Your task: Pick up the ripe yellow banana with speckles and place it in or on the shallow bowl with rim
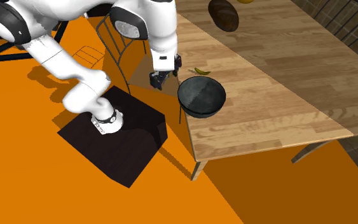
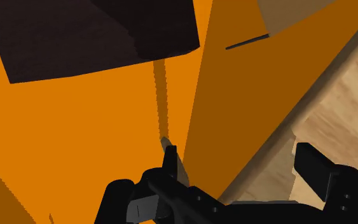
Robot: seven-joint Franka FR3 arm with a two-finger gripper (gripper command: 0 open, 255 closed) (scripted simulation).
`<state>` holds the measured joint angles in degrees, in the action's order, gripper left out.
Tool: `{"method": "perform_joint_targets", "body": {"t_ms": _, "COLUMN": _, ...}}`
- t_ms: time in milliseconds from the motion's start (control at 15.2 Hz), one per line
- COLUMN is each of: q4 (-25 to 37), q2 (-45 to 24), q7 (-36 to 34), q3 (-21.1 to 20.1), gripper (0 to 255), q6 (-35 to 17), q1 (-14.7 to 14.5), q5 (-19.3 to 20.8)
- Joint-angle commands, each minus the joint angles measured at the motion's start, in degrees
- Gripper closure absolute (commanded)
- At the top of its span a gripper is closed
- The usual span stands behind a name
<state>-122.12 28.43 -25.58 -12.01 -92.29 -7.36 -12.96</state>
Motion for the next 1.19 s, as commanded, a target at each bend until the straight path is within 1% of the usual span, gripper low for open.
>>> {"method": "perform_joint_targets", "body": {"t_ms": 0, "q4": 3.16, "q2": -3.38, "q7": -2.08, "q3": -1.90, "gripper": 0, "q6": -0.30, "q1": -0.45, "q5": -0.11}}
{"method": "perform_joint_targets", "body": {"t_ms": 396, "q4": 14.67, "q2": -14.27, "q7": -9.62, "q3": -7.98, "gripper": 0, "q6": 0.15, "q1": -2.12, "q5": 1.11}}
{"method": "perform_joint_targets", "body": {"t_ms": 726, "q4": 26.42, "q2": -24.92, "q7": -16.52, "q3": -12.70, "gripper": 0, "q6": 1.74, "q1": -4.22, "q5": 4.46}}
{"method": "perform_joint_targets", "body": {"t_ms": 1122, "q4": 20.77, "q2": -23.91, "q7": -16.10, "q3": -12.80, "gripper": 0, "q6": -2.99, "q1": -4.49, "q5": 3.98}}
